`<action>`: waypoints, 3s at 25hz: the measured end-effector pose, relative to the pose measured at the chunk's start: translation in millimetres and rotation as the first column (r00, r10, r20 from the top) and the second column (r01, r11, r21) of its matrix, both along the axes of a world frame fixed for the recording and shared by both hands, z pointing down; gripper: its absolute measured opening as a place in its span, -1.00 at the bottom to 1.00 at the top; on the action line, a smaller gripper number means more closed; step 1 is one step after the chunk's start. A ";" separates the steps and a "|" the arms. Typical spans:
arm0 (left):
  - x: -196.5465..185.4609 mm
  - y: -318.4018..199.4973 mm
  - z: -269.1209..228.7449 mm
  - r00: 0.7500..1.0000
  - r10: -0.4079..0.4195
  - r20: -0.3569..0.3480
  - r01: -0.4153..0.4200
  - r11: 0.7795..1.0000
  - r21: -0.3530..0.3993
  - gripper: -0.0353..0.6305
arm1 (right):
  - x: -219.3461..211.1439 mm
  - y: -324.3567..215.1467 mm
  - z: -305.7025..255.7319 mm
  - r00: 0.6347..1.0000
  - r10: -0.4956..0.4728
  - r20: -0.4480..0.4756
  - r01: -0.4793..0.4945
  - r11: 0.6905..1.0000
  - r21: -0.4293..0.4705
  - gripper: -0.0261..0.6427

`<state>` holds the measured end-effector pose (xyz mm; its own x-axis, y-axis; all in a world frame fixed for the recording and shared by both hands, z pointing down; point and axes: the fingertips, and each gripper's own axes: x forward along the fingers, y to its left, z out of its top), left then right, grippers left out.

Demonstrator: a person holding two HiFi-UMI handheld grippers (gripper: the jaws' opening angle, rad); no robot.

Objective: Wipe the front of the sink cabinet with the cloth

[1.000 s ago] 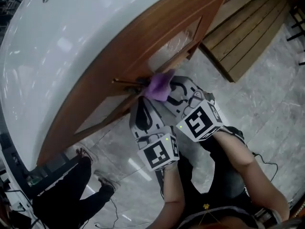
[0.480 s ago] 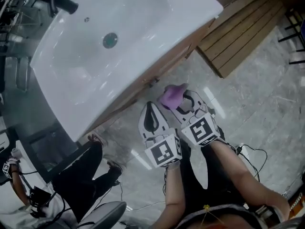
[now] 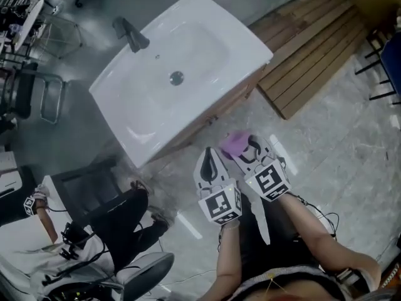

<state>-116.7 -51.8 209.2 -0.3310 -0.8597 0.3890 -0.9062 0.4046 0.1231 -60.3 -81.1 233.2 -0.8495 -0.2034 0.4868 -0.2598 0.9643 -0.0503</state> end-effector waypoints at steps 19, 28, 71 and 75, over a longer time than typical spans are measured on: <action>7.1 8.6 -183.1 0.997 0.048 0.055 -0.053 0.993 0.107 -0.88 | -10.8 13.9 -175.4 0.995 -0.058 0.087 0.052 0.996 0.067 -0.37; -0.8 -2.0 -233.7 0.993 -0.013 0.115 -0.007 0.986 0.169 -0.88 | -18.5 -5.4 -224.4 0.986 -0.112 0.126 0.097 0.988 0.118 -0.37; -9.2 93.7 -294.9 0.956 -0.152 0.251 0.079 0.956 0.281 -0.88 | -35.1 75.6 -297.5 0.955 -0.148 0.259 0.083 0.966 0.246 -0.37; -12.5 100.1 -294.5 0.950 -0.126 0.286 0.040 0.956 0.290 -0.88 | -41.5 83.6 -294.3 0.950 -0.110 0.293 0.042 0.972 0.230 -0.37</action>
<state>-129.2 48.3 -85.3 -0.4693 -0.8830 0.0108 -0.8828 0.4688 -0.0292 -101.9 2.5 -61.1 -0.9663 -0.2047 0.1561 -0.1909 0.9766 0.0987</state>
